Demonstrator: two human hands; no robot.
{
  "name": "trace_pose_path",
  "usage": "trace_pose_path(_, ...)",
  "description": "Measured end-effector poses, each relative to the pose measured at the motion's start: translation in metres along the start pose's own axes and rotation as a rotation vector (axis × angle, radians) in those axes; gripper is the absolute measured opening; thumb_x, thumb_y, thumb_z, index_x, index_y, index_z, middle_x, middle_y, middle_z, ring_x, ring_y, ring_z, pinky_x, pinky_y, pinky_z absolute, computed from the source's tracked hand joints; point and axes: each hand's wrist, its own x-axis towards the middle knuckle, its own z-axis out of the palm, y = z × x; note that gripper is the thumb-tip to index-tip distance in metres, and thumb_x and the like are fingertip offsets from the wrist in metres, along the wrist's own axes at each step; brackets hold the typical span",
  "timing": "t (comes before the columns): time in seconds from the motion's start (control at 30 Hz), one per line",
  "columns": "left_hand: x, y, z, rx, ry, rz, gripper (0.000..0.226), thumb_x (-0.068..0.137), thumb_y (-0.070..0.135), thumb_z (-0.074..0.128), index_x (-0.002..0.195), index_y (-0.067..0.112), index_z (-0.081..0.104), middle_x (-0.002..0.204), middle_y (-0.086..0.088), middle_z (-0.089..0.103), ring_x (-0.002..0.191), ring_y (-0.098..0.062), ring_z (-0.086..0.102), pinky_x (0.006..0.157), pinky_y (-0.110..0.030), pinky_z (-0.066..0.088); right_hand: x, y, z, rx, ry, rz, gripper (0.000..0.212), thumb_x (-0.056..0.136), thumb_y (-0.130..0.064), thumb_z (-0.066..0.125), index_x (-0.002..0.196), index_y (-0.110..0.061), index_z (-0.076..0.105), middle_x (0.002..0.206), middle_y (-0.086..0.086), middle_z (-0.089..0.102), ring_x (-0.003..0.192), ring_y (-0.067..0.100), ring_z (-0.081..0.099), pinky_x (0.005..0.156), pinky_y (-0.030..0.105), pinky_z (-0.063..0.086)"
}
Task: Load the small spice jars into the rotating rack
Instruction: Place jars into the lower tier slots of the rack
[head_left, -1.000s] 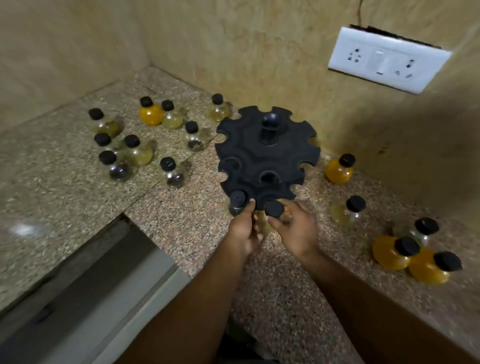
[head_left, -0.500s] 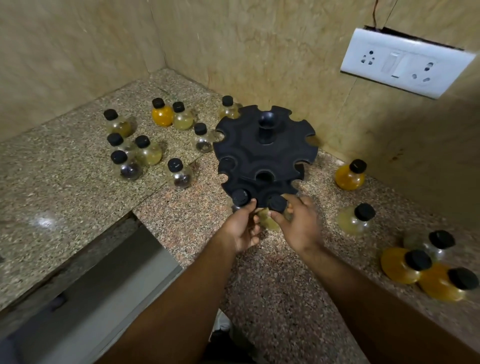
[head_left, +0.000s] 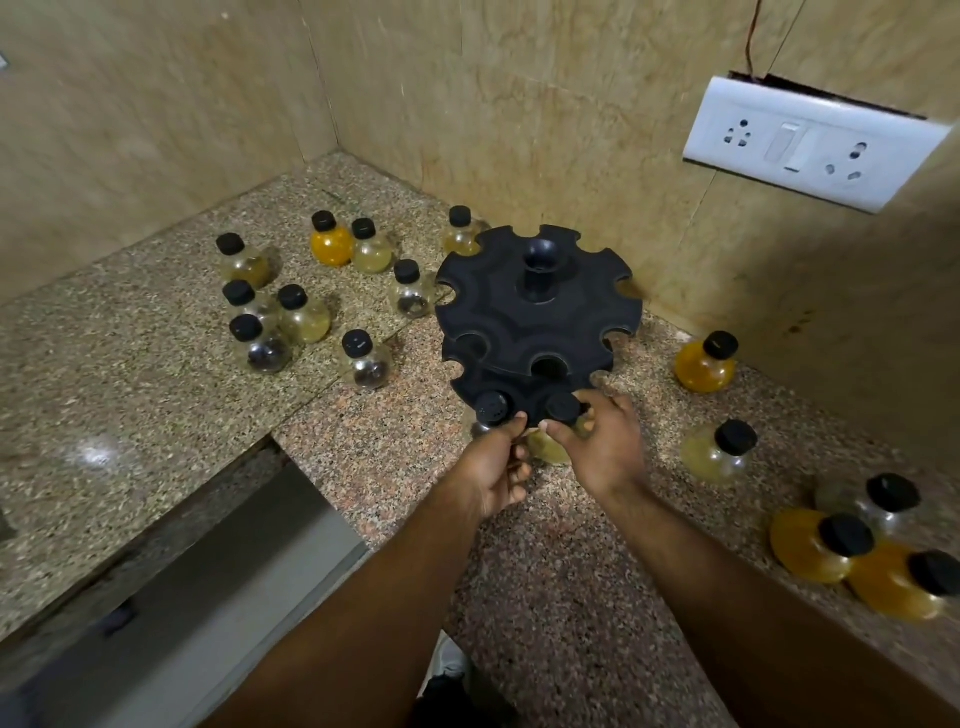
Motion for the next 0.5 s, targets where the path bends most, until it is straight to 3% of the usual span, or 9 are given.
trace_pose_path(0.1, -0.004, -0.012, 0.013, -0.005, 0.142, 0.169, 0.022, 0.099, 0.032, 0.058, 0.09, 0.015, 0.069, 0.066, 0.004, 0.063, 0.05, -0.009, 0.048, 0.045, -0.024, 0.033, -0.003, 0.005, 0.001, 0.043, -0.016, -0.004, 0.061, 0.075, -0.04, 0.086, 0.128, -0.026, 0.06, 0.123, 0.004, 0.055, 0.107, 0.024, 0.061, 0.087, 0.038, 0.056)
trace_pose_path(0.23, 0.001, -0.049, 0.032, -0.085, 0.37, 0.286, 0.009, 0.096, 0.014, 0.062, 0.095, 0.01, 0.07, 0.086, -0.007, 0.073, 0.065, -0.017, 0.059, 0.055, -0.026, 0.048, -0.022, 0.028, 0.0, 0.106, -0.001, 0.024, 0.066, 0.081, -0.044, 0.081, 0.137, -0.029, 0.051, 0.123, 0.0, 0.059, 0.103, 0.018, 0.064, 0.085, 0.039, 0.058)
trace_pose_path(0.37, -0.003, -0.07, 0.055, 0.096, 0.236, 0.289, 0.024, 0.099, 0.008, 0.055, 0.077, 0.003, 0.065, 0.064, -0.009, 0.061, 0.051, -0.019, 0.052, 0.043, -0.022, 0.043, -0.047, 0.057, -0.01, 0.201, 0.128, 0.142, 0.059, 0.089, -0.036, 0.072, 0.14, -0.016, 0.05, 0.128, 0.006, 0.056, 0.104, 0.02, 0.062, 0.084, 0.036, 0.052)
trace_pose_path(0.43, 0.004, -0.076, 0.072, 0.304, 0.154, 0.325, 0.022, 0.097, 0.008, 0.055, 0.08, 0.004, 0.068, 0.067, -0.007, 0.064, 0.056, -0.019, 0.056, 0.051, -0.024, 0.047, -0.055, 0.072, -0.019, 0.172, 0.286, 0.247, 0.054, 0.089, -0.03, 0.073, 0.133, -0.01, 0.05, 0.129, 0.012, 0.053, 0.107, 0.027, 0.057, 0.083, 0.032, 0.042)
trace_pose_path(0.5, 0.014, -0.077, 0.085, 0.58, 0.104, 0.405, 0.019, 0.095, 0.018, 0.055, 0.097, 0.016, 0.073, 0.088, -0.002, 0.073, 0.077, -0.019, 0.066, 0.072, -0.031, 0.055, -0.059, 0.083, -0.026, 0.15, 0.401, 0.328, 0.055, 0.085, -0.024, 0.077, 0.128, -0.005, 0.049, 0.125, 0.017, 0.052, 0.112, 0.035, 0.051, 0.083, 0.031, 0.034)
